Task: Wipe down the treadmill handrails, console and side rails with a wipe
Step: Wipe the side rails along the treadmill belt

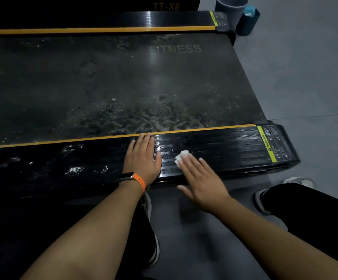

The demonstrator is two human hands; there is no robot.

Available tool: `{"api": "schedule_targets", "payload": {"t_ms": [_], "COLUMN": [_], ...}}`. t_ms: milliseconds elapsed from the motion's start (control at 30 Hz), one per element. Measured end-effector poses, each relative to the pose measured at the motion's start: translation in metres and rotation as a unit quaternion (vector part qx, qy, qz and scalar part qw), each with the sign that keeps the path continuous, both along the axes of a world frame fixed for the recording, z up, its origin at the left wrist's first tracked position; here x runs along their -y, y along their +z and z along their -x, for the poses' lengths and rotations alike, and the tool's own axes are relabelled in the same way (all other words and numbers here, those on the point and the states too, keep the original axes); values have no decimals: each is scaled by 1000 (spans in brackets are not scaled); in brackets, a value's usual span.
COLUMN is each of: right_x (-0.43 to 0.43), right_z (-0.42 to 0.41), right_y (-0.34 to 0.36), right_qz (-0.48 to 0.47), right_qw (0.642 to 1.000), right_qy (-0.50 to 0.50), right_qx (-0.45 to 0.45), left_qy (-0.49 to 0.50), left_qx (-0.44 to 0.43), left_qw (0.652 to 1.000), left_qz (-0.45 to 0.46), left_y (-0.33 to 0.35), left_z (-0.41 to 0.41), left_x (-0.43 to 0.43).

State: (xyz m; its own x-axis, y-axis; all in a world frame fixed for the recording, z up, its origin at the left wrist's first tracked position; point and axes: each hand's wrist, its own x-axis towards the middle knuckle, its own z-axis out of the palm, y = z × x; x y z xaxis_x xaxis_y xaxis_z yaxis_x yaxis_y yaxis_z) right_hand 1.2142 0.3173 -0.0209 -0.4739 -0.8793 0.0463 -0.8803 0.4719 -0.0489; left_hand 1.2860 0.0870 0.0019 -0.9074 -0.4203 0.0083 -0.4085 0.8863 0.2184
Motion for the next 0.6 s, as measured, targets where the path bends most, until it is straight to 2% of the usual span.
{"api": "schedule_targets", "payload": {"t_ms": [100,200,333,433,600], "right_x": [-37,-30,29,26,-35], "right_z": [19,17,-1,13,43], "right_y": [-2,-5,-6,-3,0], "right_qz": [28,31,36,15,20], "right_qw": [996,990,995,998,988], "right_qy": [-80,-134,-80,-42,-148], "right_qx": [10,28,53,36,43], "left_qy": [-2,-1,1,-2,-3], "left_qx": [5,9,0,-1,14], "left_qw": [1000,1000,1000,1000,1000], "left_qz": [4,5,10,9,13], "left_y": [-2,-3,-4,-5,-4], "left_z": [1,0,1,1,0], "left_x": [1,0,0,0,1]}}
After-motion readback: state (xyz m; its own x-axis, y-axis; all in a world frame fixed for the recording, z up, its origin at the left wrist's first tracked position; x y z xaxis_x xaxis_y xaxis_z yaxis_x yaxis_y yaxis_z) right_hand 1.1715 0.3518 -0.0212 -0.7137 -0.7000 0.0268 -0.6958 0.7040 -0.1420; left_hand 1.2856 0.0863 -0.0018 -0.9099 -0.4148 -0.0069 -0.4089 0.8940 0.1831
